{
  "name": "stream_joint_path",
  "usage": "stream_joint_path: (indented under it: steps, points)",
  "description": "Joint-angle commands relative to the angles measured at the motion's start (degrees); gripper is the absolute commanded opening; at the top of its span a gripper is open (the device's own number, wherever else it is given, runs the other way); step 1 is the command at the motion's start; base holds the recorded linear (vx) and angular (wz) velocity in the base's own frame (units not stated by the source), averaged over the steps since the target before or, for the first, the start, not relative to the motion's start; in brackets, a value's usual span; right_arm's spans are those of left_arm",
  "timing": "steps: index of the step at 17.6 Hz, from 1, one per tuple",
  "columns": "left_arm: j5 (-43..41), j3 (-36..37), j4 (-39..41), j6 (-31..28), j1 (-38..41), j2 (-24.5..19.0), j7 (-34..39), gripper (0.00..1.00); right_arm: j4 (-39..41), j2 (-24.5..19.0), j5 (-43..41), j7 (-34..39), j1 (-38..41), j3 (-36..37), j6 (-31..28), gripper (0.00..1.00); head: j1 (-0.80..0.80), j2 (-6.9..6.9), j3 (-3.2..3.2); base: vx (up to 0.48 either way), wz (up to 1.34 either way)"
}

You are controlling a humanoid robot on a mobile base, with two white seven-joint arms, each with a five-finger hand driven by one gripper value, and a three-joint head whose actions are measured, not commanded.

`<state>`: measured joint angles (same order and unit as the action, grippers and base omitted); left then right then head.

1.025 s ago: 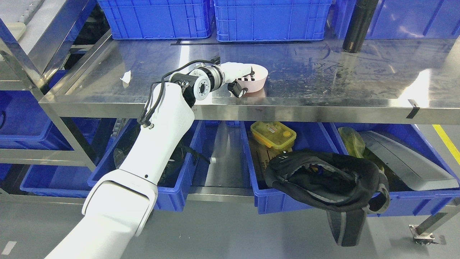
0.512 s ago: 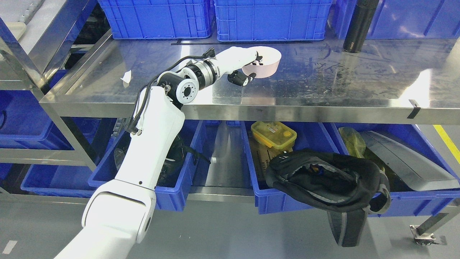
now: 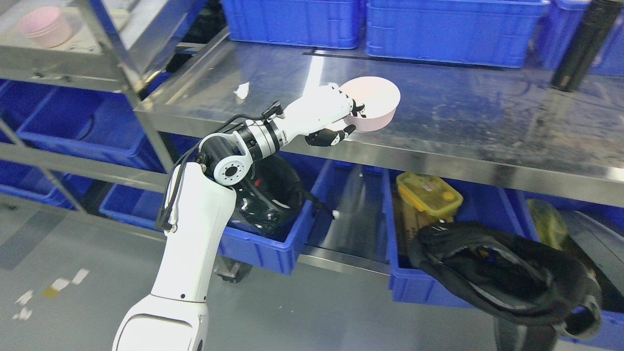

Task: Stack pink IKEA bowl on shelf middle layer
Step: 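Hold the pink bowl raised in the left hand while the robot turns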

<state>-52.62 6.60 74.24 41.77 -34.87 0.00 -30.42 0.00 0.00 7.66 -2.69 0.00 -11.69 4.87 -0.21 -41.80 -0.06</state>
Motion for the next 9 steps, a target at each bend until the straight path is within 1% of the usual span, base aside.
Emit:
stream_joint_path:
  steps: [1, 3, 9]
  points:
    - [1.73, -7.04, 11.89, 3.23, 8.22, -1.00, 0.00, 0.01, 1.00, 1.00, -0.01, 0.05, 0.88, 0.00, -0.03, 1.00, 0.00, 0.00, 0.00, 0.019, 0.94]
    - [2.43, -6.69, 12.16, 3.23, 9.82, -1.00, 0.09, 0.01, 1.00, 1.00, -0.01, 0.05, 0.88, 0.00, -0.03, 1.00, 0.00, 0.00, 0.00, 0.022, 1.14]
    - [4.36, -6.69, 12.25, 3.23, 10.52, -1.00, 0.09, 0.01, 1.00, 1.00, -0.01, 0.05, 0.88, 0.00, -0.03, 1.00, 0.00, 0.00, 0.00, 0.025, 1.49]
